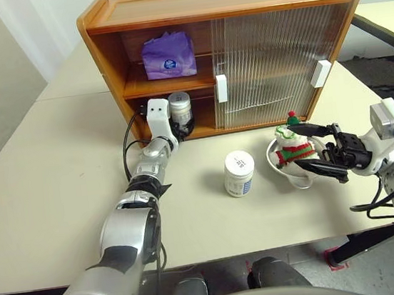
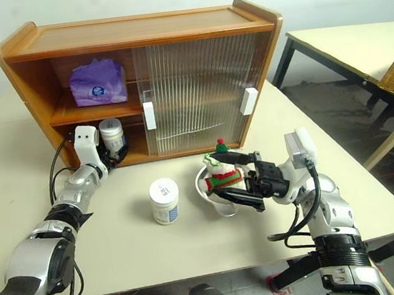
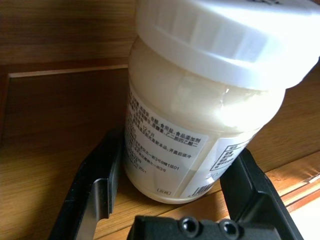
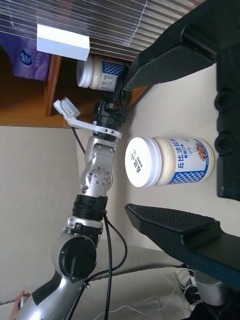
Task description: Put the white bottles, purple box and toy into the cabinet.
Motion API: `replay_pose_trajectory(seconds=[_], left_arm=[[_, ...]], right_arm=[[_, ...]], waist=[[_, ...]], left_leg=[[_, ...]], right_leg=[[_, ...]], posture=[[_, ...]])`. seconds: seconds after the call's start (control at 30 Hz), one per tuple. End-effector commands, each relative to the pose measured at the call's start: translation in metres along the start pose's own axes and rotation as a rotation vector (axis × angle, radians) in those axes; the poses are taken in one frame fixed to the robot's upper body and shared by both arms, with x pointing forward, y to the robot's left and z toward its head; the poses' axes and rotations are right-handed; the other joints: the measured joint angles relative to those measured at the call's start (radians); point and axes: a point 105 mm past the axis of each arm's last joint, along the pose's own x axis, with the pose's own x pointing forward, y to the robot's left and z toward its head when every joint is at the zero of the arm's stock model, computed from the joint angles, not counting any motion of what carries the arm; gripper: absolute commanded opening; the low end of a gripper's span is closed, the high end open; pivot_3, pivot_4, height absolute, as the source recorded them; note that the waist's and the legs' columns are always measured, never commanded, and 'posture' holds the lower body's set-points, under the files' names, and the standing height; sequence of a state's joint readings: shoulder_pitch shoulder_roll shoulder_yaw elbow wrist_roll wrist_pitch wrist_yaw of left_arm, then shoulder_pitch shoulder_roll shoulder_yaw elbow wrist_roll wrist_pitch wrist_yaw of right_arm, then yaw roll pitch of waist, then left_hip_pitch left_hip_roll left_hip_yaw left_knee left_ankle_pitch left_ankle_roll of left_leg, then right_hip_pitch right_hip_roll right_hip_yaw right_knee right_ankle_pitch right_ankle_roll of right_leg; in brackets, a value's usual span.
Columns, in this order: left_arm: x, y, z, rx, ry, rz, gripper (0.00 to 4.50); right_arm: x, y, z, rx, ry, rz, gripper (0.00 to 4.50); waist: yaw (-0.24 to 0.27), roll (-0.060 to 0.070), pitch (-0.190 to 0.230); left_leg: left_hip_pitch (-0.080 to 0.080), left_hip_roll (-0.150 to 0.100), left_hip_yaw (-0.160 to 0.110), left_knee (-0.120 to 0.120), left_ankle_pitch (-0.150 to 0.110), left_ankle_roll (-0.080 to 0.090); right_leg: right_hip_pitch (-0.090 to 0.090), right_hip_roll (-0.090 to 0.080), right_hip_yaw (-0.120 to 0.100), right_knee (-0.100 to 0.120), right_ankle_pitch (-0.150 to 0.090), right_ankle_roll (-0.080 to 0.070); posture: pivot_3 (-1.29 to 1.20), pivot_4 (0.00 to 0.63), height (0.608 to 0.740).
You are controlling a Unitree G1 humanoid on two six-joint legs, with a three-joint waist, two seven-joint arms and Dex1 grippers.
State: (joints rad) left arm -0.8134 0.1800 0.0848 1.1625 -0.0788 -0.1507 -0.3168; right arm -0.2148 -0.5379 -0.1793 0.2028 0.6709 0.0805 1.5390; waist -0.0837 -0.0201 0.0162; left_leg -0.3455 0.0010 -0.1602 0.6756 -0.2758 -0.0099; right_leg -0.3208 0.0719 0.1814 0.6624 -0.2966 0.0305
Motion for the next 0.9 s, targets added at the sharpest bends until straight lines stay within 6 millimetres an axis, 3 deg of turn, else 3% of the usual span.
replay_pose_trajectory(seconds=[0.03,0.57,0.73,0.9], left_arm=[[0.003,0.002,0.012,-0.023,-0.038,0.017,3.16],[0.003,0.004,0.007,-0.016,-0.008,0.023,3.16],[0.003,0.002,0.005,-0.012,-0.002,0.016,4.47],[0.001,0.001,0.003,-0.011,-0.013,0.002,4.47]], right_arm=[[0.0,0.0,0.003,-0.018,0.001,0.004,4.5],[-0.002,0.001,0.003,-0.018,0.01,0.002,4.5],[-0.002,0.0,0.001,-0.018,0.014,0.0,4.5],[0.0,0.002,0.0,-0.019,0.008,-0.002,4.5]], waist=[[-0.001,0.0,0.0],[-0.005,0.0,0.0],[-0.005,0.0,0.0],[-0.005,0.0,0.0]], left_leg=[[0.0,0.0,0.0,0.0,0.0,0.0],[0.0,0.0,0.0,0.0,0.0,0.0],[0.0,0.0,0.0,0.0,0.0,0.0],[0.0,0.0,0.0,0.0,0.0,0.0]], right_leg=[[0.0,0.0,0.0,0.0,0.0,0.0],[0.0,0.0,0.0,0.0,0.0,0.0],[0.0,0.0,0.0,0.0,0.0,0.0],[0.0,0.0,0.0,0.0,0.0,0.0]], posture=[[-0.15,0.0,0.74],[-0.16,0.0,0.74],[-0.16,0.0,0.74],[-0.16,0.0,0.74]])
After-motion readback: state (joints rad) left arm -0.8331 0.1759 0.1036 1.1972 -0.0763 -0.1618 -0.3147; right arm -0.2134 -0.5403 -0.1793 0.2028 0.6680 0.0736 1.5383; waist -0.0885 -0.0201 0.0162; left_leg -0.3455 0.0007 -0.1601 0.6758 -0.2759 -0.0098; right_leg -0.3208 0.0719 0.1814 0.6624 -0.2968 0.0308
